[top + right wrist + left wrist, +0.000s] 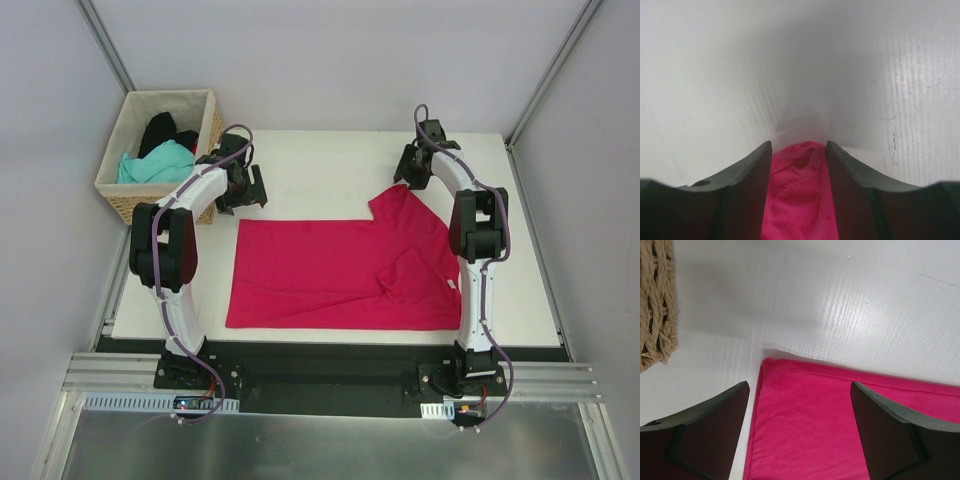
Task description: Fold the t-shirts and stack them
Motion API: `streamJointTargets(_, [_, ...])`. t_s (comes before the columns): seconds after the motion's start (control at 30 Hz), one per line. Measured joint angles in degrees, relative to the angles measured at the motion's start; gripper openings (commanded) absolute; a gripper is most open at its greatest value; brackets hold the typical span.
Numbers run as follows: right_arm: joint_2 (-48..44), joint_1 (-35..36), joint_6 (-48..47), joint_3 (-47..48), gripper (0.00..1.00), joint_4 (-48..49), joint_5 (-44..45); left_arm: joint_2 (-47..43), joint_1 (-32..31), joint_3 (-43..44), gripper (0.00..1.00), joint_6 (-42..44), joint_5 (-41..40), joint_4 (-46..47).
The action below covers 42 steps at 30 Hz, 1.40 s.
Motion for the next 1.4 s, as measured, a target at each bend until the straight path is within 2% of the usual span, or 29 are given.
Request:
streamJointTargets(0.07, [0.4, 0.0, 0.3, 0.2, 0.39, 0.3, 0.0, 0.0, 0.1, 0.0, 0.82, 0.0, 0.1, 0.0])
streamJointTargets(0.3, [1.2, 0.2, 1.1, 0.6, 0.01, 0.7, 1.4, 0.0, 0.7, -0.2, 0.82, 0.0, 0.3, 0.0])
streamJointTargets(0.5, [1.2, 0.2, 1.0, 0.6, 0.01, 0.7, 3.4, 0.1, 1.1, -0.2, 0.80, -0.2, 0.5, 0.0])
streamJointTargets(0.77, [0.9, 0.2, -0.1, 0.2, 0.01, 1.3, 4.4, 1.6, 1.1, -1.8, 0.62, -3.8, -0.1, 0.9])
streamJointTargets(0.93, [0.5, 0.2, -0.3, -0.5, 0.01, 1.8, 4.5, 1.6, 1.1, -5.4, 0.59, -7.1, -2.5, 1.7])
streamJointTargets(1.13, [-0.9, 0.0, -0.5, -2.1, 0.01, 2.0, 4.5, 1.7, 1.1, -5.8, 0.58, -8.3, -4.4, 3.4])
streamJointTargets(1.3, [-1.3, -0.1, -0.5, -2.5, 0.01, 2.1, 4.5, 3.0, 1.1, -5.2, 0.49, -8.5, -4.7, 4.3])
streamJointTargets(1.4, [-1.3, -0.1, -0.5, -2.6, 0.01, 2.1, 4.4, 4.2, 1.1, -5.0, 0.41, -8.9, -4.9, 5.0])
